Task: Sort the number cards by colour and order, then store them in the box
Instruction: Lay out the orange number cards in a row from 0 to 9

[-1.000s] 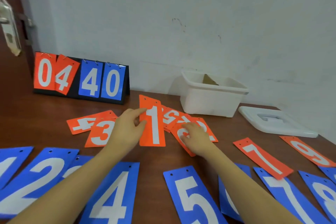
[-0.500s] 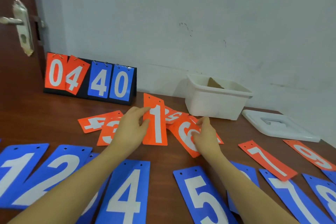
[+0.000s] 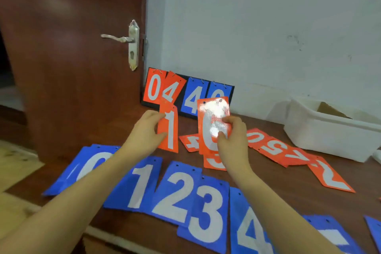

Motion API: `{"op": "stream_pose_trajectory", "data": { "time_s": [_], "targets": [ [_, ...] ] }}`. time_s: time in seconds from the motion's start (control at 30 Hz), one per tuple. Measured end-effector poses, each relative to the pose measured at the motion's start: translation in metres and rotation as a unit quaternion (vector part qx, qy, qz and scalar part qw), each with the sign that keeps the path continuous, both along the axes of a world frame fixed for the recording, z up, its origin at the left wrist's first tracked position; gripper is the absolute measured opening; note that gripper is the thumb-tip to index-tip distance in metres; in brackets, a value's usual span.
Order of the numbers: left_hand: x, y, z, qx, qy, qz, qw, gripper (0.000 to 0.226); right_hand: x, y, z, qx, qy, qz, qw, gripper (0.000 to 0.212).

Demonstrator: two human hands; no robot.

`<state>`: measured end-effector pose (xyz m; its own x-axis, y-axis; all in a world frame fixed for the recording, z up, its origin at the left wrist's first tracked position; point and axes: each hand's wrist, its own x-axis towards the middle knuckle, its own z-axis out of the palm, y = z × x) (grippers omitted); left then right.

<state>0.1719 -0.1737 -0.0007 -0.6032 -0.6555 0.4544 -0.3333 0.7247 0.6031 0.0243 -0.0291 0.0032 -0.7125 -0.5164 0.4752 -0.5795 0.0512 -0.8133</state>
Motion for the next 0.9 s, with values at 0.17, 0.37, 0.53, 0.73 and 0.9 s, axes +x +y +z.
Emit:
{"op": "stream_pose_trajectory", "data": {
  "time_s": [0.17, 0.37, 0.53, 0.73, 0.9],
  "targets": [
    [0.021, -0.057, -0.016, 0.043, -0.083, 0.018, 0.995, 0.056, 0.021, -0.051, -0.006, 0.021, -0.014, 0.019, 1.000, 0.037],
    [0.014, -0.078, -0.032, 0.006, -0.324, 0.052, 0.945, 0.045, 0.028, -0.083, -0.021, 0.039, -0.001, 0.036, 0.999, 0.041],
    [0.011, -0.065, -0.021, 0.072, -0.085, 0.013, 0.994, 0.051, 0.027, -0.094, -0.026, 0.006, -0.055, 0.077, 0.996, 0.045],
    [-0.011, -0.027, -0.010, 0.199, 0.176, -0.072, 0.961, 0.049, 0.031, -0.081, -0.018, -0.014, -0.058, 0.107, 0.992, 0.046],
    [-0.022, -0.011, -0.008, 0.152, 0.146, -0.027, 0.977, 0.047, -0.015, -0.037, -0.020, 0.287, 0.131, 0.020, 0.949, 0.026]
  ]
}}
